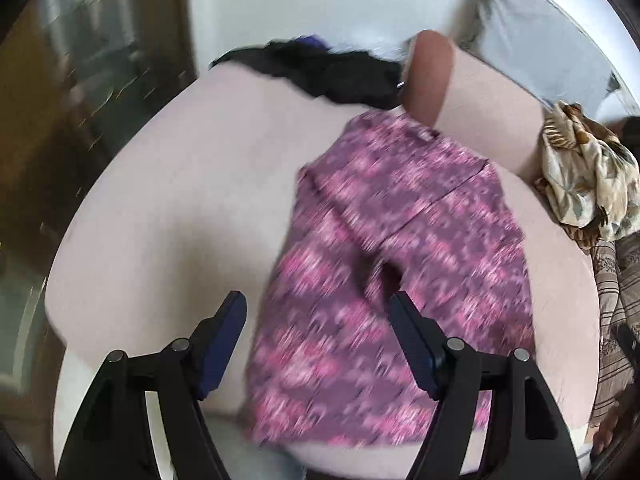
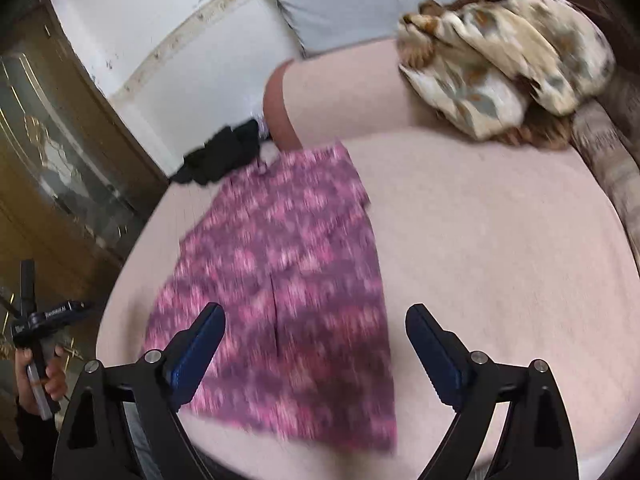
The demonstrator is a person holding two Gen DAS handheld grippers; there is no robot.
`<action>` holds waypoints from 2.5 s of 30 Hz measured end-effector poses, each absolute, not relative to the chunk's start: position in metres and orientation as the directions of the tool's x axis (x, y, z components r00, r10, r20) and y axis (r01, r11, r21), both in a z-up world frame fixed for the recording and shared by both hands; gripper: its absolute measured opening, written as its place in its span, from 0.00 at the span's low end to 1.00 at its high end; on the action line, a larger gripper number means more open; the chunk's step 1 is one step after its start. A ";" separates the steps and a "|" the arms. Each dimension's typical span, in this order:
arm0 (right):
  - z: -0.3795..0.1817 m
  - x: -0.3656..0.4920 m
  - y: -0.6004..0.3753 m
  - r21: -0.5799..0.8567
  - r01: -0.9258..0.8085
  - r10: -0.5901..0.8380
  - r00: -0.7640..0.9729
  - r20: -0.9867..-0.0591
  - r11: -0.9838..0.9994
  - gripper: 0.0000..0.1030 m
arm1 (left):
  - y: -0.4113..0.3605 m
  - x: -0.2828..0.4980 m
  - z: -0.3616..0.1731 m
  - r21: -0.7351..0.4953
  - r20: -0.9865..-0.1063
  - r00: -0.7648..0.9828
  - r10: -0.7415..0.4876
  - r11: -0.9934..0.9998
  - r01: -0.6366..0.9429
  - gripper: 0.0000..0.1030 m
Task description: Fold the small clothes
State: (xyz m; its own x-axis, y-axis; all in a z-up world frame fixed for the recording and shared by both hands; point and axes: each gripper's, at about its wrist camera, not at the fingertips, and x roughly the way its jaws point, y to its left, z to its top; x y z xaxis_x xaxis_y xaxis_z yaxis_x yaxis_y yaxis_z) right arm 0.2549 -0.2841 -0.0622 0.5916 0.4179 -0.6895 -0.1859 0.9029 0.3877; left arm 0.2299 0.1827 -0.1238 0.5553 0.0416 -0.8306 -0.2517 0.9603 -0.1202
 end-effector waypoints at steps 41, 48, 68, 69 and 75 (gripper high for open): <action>-0.246 0.707 -0.173 0.296 -0.208 0.352 0.328 -0.877 0.932 0.11 | 0.189 0.636 -0.263 0.008 -0.885 0.464 0.021 1.000 -0.030 0.05; -0.190 0.661 -0.184 0.336 -0.244 0.411 0.419 -0.809 0.910 0.08 | 0.217 0.552 -0.176 -0.142 -0.784 0.615 -0.089 0.989 -0.037 0.05; -0.224 0.292 -0.238 0.516 -0.194 0.550 0.343 -0.761 0.834 0.08 | 0.171 0.206 -0.229 -0.200 -0.892 0.428 -0.145 0.976 -0.087 0.05; -0.228 0.288 -0.242 0.523 -0.174 0.549 0.348 -0.760 0.834 0.08 | 0.172 0.202 -0.228 -0.214 -0.891 0.428 -0.152 0.972 -0.100 0.05; -0.228 0.275 -0.257 0.529 -0.100 0.525 0.373 -0.765 0.843 0.21 | 0.173 0.177 -0.214 -0.223 -0.895 0.418 -0.158 0.969 -0.111 0.13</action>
